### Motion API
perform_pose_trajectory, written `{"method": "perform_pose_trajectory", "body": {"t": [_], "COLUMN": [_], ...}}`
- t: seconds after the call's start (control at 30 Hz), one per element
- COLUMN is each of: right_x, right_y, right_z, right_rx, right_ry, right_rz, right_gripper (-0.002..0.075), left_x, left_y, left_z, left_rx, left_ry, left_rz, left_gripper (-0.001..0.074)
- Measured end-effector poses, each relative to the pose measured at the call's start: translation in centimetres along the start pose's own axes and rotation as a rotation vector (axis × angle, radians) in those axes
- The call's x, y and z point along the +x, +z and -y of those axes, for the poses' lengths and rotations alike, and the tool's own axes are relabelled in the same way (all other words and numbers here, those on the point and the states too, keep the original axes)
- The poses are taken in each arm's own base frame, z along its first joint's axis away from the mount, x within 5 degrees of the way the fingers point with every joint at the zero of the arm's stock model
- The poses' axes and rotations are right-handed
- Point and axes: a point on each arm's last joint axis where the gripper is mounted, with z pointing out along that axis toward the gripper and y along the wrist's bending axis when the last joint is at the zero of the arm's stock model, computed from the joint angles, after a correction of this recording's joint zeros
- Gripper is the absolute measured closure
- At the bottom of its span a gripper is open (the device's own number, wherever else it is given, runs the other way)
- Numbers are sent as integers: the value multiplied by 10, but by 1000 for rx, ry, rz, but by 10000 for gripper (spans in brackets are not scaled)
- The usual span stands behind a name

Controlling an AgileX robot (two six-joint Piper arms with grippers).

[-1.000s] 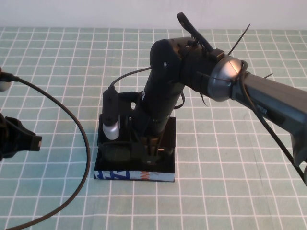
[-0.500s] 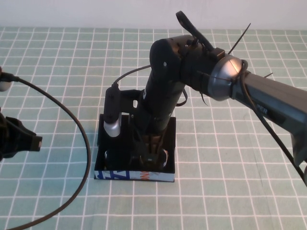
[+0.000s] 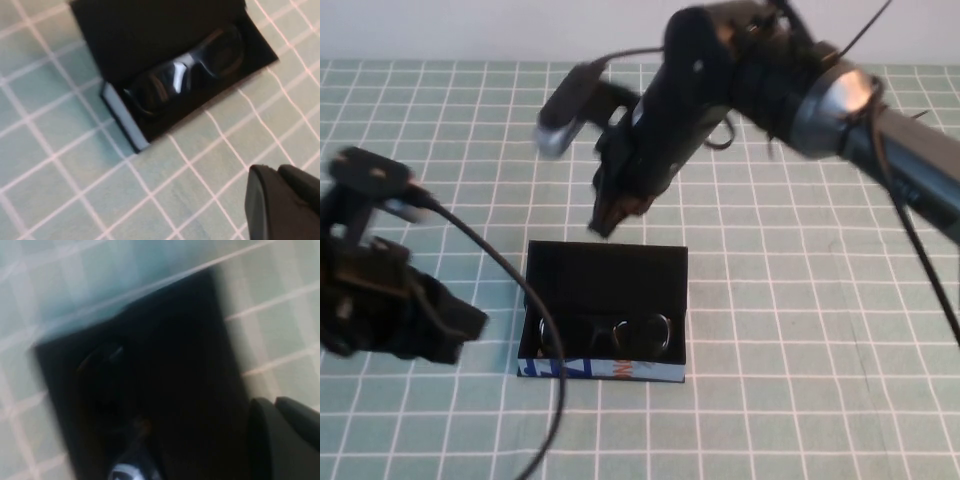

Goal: Return glasses to glasses case
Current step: Place the glasses in the glasses case, then close the glasses case

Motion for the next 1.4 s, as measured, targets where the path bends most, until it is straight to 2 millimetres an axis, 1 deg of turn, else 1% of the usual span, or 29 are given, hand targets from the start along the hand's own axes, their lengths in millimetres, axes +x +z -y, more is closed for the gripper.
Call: {"method": "perform_pose_trajectory", "body": {"t": [0.07,0.13,0.2,0.3,0.43,0.57,0.73,0.87,1.0,1.23,1.4], "right_x": [4,9,15,23,28,30,38,47,49,45,44], "right_y": [-5,-8,-11,-13,-5,12,42,58,60,58,57], "right_z": [13,24,33,43,51,53,57,65,65,55,54], "right_rx": [29,44,46,23,-29,-90,-111,-121,-140,-267,-285], "right_ry": [125,204,260,325,392,397,419,449,458,421,421], "right_rz": [22,26,24,27,48,66,45,25,28,48,57], "right_gripper": [736,737,737,737,737,737,737,737,737,737,737], "left_x": [-2,-4,-4,0,10,10,10,14,15,12,12], "left_y": [14,29,44,69,96,113,128,140,143,145,145], "left_z": [5,12,21,34,43,39,33,29,27,26,25], "left_rx": [30,58,64,64,49,14,-20,-21,-28,-49,-54], "left_ry": [28,65,105,151,183,172,155,144,142,144,145], "left_rz": [-40,-73,-83,-95,-106,-100,-97,-137,-139,-111,-104], "left_gripper": [735,735,735,735,735,735,735,735,735,735,735]}}
